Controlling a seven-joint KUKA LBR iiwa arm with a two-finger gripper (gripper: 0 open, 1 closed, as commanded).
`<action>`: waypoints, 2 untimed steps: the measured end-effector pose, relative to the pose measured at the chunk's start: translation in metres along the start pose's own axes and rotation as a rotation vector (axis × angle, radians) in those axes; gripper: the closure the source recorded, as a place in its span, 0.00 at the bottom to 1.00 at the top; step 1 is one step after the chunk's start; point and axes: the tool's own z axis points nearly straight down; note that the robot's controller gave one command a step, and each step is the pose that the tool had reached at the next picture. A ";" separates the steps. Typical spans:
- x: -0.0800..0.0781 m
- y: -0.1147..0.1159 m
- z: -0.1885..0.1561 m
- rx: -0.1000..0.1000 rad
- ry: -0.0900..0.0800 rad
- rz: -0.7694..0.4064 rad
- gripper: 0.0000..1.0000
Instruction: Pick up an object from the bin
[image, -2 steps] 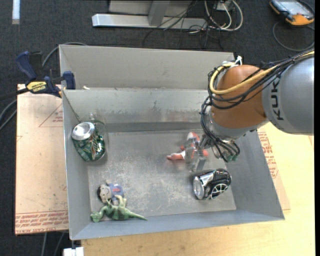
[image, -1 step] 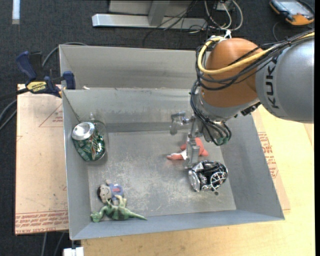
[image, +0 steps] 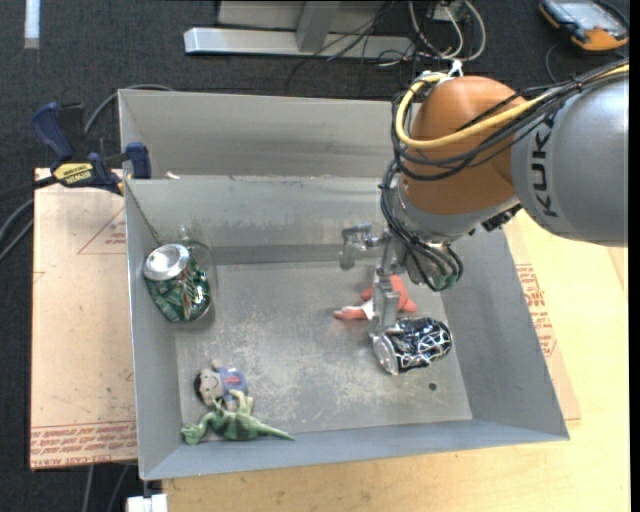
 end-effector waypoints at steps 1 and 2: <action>-0.013 -0.002 0.000 0.000 -0.005 -0.327 0.00; 0.068 -0.063 0.060 -0.001 0.008 -0.138 0.00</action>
Offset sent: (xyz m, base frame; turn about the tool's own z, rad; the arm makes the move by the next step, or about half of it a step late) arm -0.0537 -0.0683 -0.0576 -0.1473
